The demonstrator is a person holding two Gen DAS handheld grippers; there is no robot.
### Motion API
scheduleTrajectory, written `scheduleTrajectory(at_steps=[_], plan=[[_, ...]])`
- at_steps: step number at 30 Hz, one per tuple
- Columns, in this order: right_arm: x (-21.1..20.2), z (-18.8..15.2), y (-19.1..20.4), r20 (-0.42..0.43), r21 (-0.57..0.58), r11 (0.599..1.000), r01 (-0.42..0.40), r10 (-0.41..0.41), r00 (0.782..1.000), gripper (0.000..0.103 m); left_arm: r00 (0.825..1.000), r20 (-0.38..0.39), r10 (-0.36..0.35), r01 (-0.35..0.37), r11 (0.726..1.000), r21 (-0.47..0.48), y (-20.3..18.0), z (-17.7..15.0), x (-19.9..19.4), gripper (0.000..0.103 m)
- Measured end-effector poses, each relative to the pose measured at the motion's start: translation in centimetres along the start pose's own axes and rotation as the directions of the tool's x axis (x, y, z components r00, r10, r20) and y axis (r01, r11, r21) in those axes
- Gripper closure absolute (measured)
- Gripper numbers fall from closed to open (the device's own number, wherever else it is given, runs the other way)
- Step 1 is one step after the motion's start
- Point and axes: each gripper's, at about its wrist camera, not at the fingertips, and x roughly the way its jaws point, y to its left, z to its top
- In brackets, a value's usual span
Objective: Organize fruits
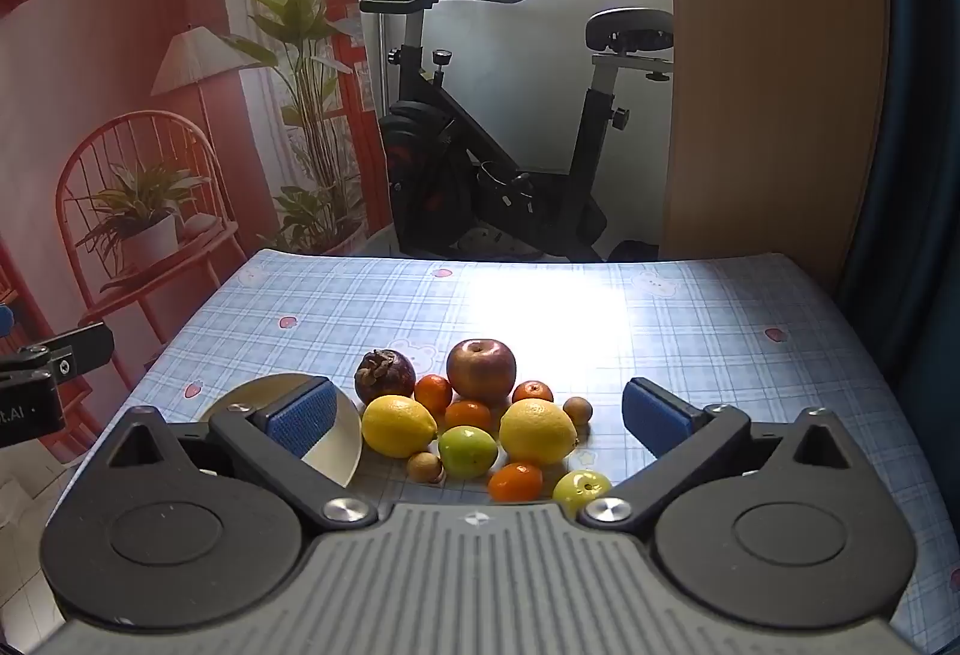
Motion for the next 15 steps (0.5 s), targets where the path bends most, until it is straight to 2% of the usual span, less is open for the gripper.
scheduleTrajectory(at_steps=[15], plan=[[0.1, 0.41, -0.62, -0.011, 0.007, 1.0, 0.01, -0.01, 1.0, 0.0, 1.0, 0.01, -0.002, 0.002, 1.0, -0.009, 0.1, -0.3, -0.24, 0.005]])
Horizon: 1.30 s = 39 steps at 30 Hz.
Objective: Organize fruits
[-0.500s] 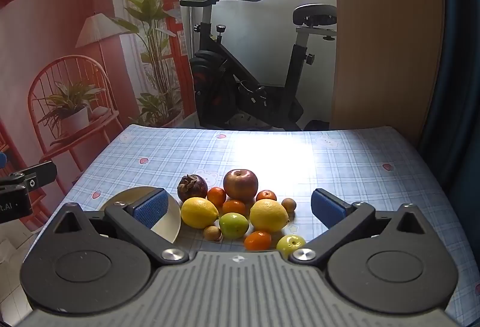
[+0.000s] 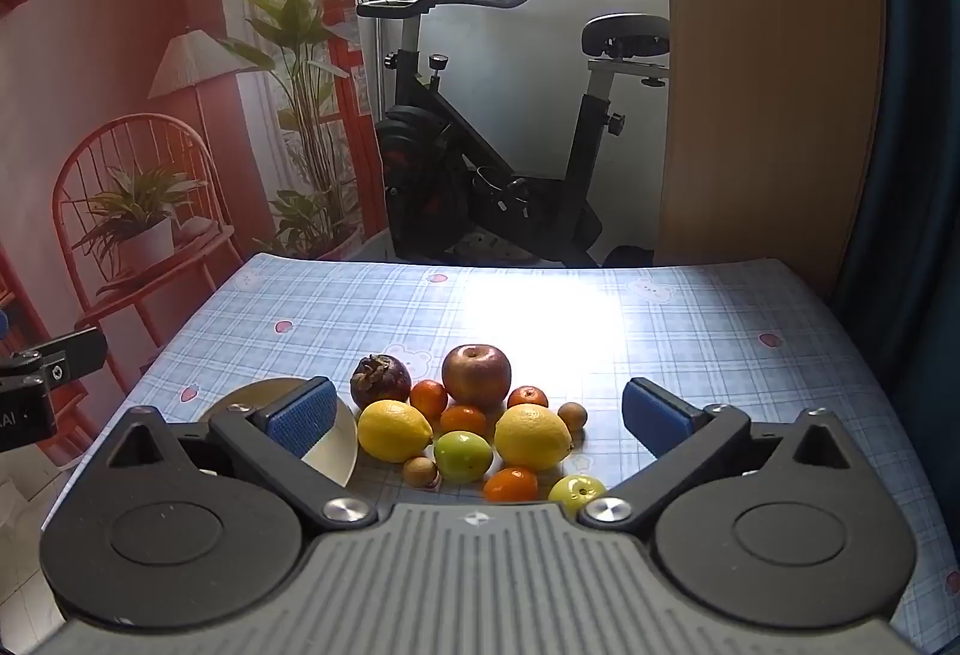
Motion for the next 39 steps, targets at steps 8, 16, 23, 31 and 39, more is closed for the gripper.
scheduleTrajectory(at_steps=[8, 16, 23, 31, 39], plan=[[-0.34, -0.16, 0.55, 0.005, -0.011, 1.0, 0.005, -0.005, 1.0, 0.0, 1.0, 0.003, 0.004, -0.003, 1.0, -0.008, -0.13, 0.09, -0.14, 0.005], [-0.38, -0.19, 0.59, 0.006, -0.012, 1.0, 0.004, -0.004, 1.0, 0.0, 1.0, 0.009, 0.006, -0.006, 1.0, -0.011, -0.13, 0.01, -0.34, 0.005], [-0.38, -0.21, 0.59, 0.007, -0.013, 1.0, 0.004, -0.004, 1.0, 0.0, 1.0, 0.011, 0.003, -0.003, 1.0, -0.014, -0.09, -0.03, -0.43, 0.005], [-0.41, -0.17, 0.62, 0.008, -0.014, 1.0, 0.003, -0.003, 1.0, 0.0, 1.0, 0.013, 0.002, -0.002, 1.0, -0.015, -0.07, 0.04, -0.49, 0.005], [-0.52, -0.15, 0.59, 0.01, -0.015, 1.0, 0.002, -0.001, 1.0, 0.0, 1.0, 0.012, -0.001, 0.001, 1.0, -0.015, -0.12, 0.07, -0.52, 0.005]])
